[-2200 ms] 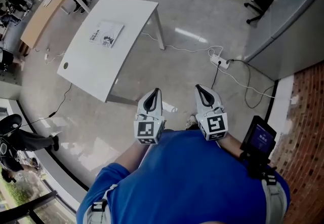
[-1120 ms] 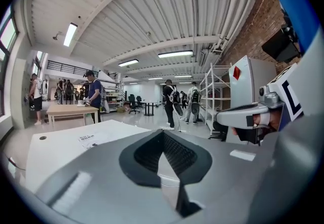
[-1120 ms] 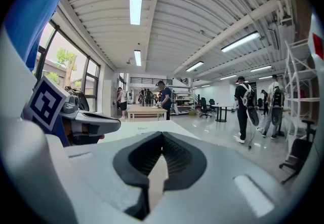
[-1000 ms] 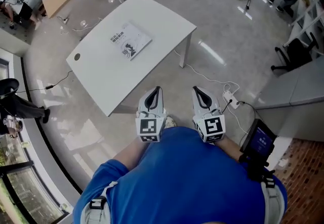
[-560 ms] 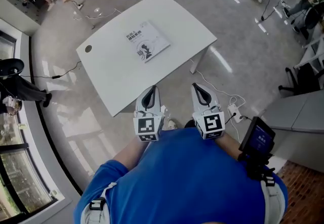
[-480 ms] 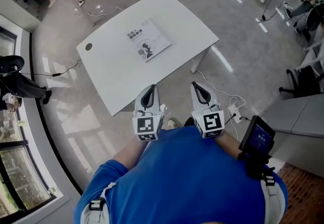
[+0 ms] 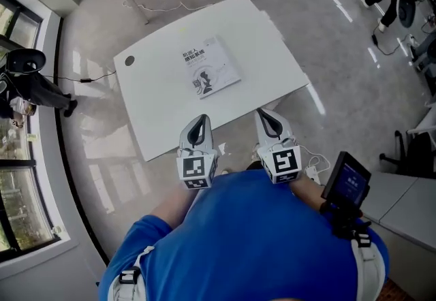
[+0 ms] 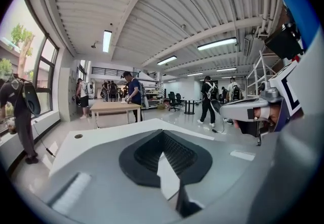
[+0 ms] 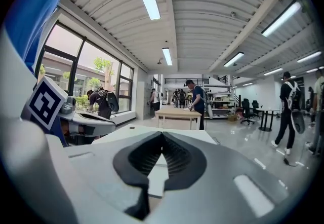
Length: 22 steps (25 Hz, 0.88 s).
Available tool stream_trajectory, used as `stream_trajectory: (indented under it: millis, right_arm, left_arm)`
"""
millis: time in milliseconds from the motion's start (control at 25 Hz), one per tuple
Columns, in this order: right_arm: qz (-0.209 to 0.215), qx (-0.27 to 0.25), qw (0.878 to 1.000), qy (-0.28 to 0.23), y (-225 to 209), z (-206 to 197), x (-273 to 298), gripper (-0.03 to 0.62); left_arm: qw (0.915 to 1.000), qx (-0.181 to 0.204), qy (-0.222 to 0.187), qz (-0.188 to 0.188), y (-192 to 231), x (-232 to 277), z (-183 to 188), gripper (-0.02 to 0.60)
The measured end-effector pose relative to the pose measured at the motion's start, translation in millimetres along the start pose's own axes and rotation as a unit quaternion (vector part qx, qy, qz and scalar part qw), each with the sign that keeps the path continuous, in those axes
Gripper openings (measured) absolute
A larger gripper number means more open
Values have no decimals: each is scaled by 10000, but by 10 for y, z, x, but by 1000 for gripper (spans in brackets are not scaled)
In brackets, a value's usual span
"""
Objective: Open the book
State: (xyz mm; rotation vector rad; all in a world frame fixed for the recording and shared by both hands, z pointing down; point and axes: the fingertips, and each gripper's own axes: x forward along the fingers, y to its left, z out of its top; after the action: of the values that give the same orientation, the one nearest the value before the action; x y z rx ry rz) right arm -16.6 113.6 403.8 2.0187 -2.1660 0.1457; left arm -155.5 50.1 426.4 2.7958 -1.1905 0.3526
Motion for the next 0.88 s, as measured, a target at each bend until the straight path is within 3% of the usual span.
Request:
stream_trajectory:
  millis: [480, 880]
  right_arm:
    - [1065, 81, 9943, 37, -593, -51, 612, 3]
    - [1418, 96, 9898, 116, -746, -169, 931, 3]
  left_arm:
    - [9957, -122, 200, 896, -113, 661, 116, 6]
    - [9903, -297, 313, 1319, -63, 898, 46, 6]
